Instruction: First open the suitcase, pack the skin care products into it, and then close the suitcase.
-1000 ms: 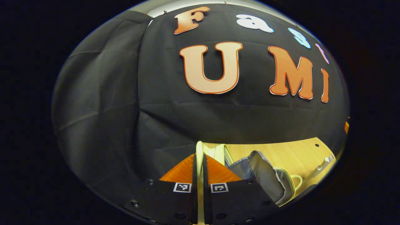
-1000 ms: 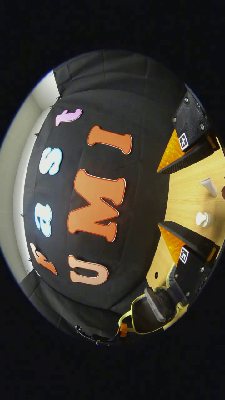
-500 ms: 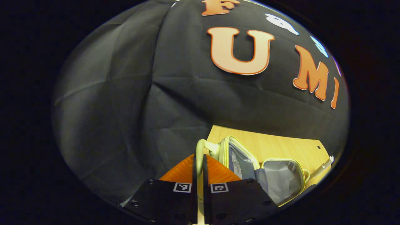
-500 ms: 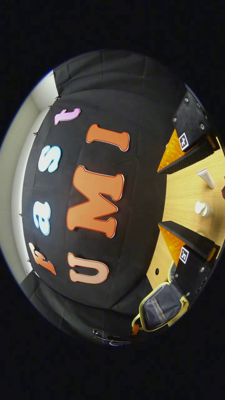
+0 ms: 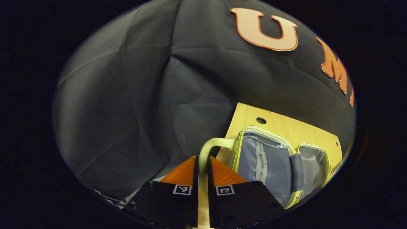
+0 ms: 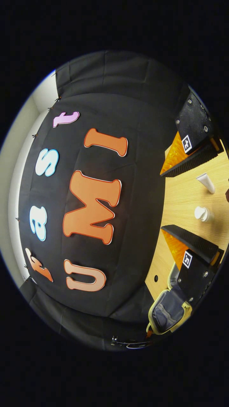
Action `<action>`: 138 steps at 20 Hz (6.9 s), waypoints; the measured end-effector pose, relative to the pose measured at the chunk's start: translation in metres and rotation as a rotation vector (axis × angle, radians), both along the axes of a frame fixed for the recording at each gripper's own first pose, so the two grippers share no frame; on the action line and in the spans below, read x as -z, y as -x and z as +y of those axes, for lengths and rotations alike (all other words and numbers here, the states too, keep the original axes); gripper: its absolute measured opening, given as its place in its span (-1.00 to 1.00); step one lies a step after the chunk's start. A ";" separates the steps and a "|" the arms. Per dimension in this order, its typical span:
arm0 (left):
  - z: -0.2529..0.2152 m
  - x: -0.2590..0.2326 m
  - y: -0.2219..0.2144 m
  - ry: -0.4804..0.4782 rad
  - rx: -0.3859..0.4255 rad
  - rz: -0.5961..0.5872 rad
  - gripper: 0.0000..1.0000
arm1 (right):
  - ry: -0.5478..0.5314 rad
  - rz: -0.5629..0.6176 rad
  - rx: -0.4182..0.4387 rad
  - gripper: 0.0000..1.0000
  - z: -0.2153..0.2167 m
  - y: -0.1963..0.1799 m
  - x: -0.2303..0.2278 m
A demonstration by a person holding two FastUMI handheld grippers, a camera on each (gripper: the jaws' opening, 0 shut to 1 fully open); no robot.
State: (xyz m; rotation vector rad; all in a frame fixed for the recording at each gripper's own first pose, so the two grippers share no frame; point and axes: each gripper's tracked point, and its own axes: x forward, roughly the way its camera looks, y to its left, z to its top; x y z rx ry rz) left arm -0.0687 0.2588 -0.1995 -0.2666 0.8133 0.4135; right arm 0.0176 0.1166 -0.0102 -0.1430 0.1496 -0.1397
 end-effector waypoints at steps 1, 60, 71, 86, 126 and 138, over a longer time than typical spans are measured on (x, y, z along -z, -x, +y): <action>0.000 0.005 0.000 -0.001 -0.004 0.017 -0.72 | 0.001 -0.002 0.002 0.92 0.000 0.000 -0.001; -0.600 -0.149 -0.060 -0.065 0.847 -0.443 0.96 | -0.085 0.204 -0.096 0.92 -0.112 0.016 0.159; -0.652 -0.040 -0.057 -0.003 0.969 -0.284 0.96 | -0.065 0.266 -0.113 0.92 -0.114 0.014 0.193; -0.677 -0.001 -0.081 0.156 0.928 -0.217 0.21 | -0.064 0.385 -0.169 0.92 -0.113 0.014 0.245; -0.409 -0.203 -0.071 -0.055 0.559 -0.388 0.19 | -0.186 0.316 -0.369 -0.19 0.010 -0.003 0.134; -0.350 -0.198 -0.064 -0.031 0.551 -0.334 0.19 | -0.218 0.243 -0.467 -0.19 0.087 -0.006 0.085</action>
